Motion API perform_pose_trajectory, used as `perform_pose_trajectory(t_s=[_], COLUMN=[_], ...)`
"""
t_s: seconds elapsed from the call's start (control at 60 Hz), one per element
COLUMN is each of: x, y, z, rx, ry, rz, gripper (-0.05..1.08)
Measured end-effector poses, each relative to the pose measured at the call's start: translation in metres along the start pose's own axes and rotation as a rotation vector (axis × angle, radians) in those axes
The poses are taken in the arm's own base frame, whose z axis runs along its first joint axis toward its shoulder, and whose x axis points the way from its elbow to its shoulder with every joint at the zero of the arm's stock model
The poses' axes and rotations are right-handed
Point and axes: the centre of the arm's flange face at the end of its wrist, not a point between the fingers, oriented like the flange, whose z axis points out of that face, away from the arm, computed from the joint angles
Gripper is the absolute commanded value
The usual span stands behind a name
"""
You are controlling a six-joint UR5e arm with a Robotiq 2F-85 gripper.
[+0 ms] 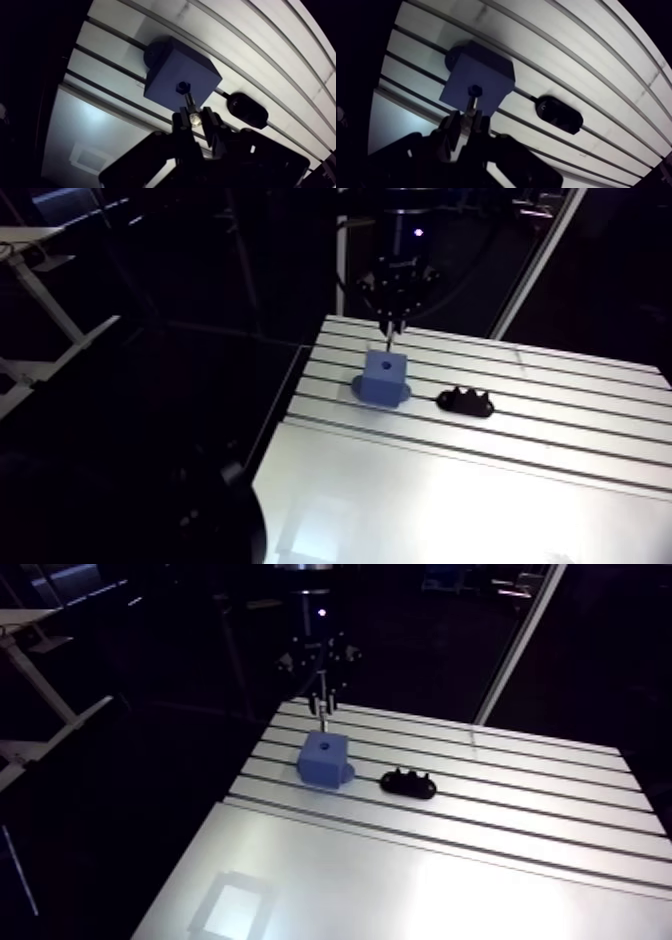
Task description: Pick up the M10 bolt and insert it into the hex recess until seated.
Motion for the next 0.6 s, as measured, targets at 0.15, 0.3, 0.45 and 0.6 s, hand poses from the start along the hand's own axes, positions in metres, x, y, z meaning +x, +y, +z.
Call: perform_pose_trajectory(t_s=[0.15,0.3,0.45,0.6], x=[-0.0015,-0.0027,-0.0026,-0.0026], y=[-0.0008,-0.0015,-0.0021,-0.0027], z=[0.0035,0.0066,0.0082,0.0086], rx=[0.000,0.001,-0.001,-0.003], ry=[-0.001,-0.003,0.004,0.009], rz=[0.000,-0.001,-0.001,-0.001], gripper=[0.94,0.94,0.95,0.97])
